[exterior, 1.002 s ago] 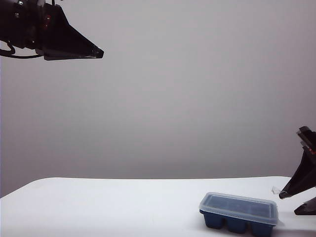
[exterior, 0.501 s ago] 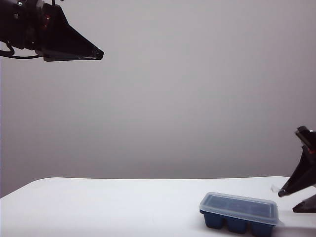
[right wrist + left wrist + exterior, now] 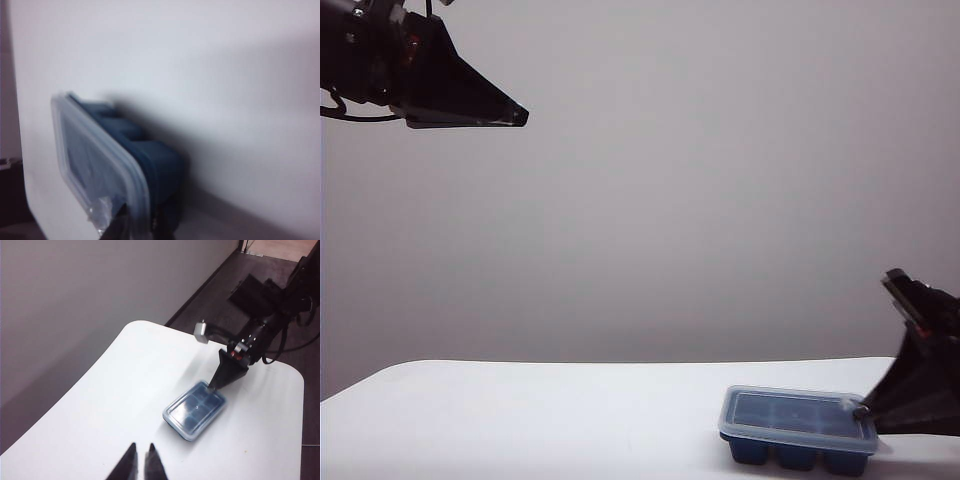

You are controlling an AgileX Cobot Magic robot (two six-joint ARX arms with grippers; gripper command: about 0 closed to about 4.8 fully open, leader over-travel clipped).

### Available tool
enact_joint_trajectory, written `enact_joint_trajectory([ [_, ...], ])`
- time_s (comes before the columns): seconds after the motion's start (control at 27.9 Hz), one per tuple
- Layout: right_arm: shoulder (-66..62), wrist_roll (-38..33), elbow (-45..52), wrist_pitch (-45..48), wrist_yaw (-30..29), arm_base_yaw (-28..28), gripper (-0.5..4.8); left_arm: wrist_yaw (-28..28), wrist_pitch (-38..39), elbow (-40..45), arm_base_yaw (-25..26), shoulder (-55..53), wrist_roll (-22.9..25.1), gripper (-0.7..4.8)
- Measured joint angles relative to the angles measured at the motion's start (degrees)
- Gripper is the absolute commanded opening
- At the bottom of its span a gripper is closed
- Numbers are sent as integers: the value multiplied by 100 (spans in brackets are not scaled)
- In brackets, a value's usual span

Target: Pick up the ice cube tray, remove its lid, and then place both the tray and the lid back on the table.

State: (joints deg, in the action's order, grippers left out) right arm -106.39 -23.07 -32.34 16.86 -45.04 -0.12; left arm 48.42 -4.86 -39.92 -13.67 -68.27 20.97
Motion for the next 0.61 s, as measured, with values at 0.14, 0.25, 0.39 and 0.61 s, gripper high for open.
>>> enact_joint_trajectory([
  [0.14, -11, 0, -15, 55, 79, 20, -6, 0, 13, -2, -4, 0, 0, 29],
  [0.25, -11, -2, -15, 96, 79, 17, -6, 0, 11, -2, -2, 0, 0, 90],
  [0.39, -15, -138, -90, 144, 39, 26, -6, 2, -4, -2, -2, 0, 4, 309],
  [0.61, -24, -719, -603, 118, -693, 42, -6, 0, -50, -2, -2, 0, 247, 479],
])
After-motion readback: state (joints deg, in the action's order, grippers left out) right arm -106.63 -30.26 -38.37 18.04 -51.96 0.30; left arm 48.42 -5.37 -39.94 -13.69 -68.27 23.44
